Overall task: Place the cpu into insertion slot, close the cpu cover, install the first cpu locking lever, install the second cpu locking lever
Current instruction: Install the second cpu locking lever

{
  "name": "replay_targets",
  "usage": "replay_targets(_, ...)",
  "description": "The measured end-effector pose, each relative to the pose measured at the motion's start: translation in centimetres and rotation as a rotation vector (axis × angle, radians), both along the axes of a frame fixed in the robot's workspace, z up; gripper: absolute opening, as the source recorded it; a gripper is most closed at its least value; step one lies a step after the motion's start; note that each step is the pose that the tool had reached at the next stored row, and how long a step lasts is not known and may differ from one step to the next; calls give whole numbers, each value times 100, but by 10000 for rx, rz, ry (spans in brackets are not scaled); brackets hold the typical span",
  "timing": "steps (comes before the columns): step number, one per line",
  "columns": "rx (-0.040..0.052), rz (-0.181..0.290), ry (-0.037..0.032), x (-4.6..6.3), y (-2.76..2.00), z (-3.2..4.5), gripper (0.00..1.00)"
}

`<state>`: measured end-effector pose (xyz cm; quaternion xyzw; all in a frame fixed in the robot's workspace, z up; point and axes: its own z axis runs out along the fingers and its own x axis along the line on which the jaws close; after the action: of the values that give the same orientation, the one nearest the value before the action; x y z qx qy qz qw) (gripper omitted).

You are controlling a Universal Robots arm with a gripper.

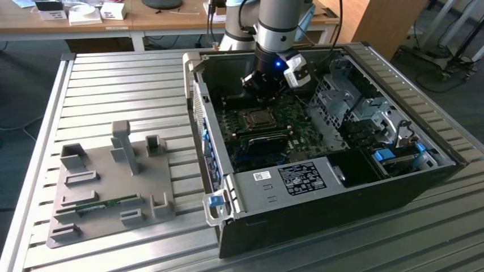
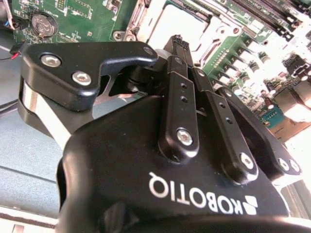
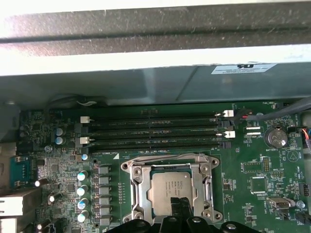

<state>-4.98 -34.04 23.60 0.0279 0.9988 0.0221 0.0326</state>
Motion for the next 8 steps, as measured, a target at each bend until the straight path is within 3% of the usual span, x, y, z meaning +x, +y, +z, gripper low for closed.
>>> replay_targets(8,-2,0,2,0,0,32,11)
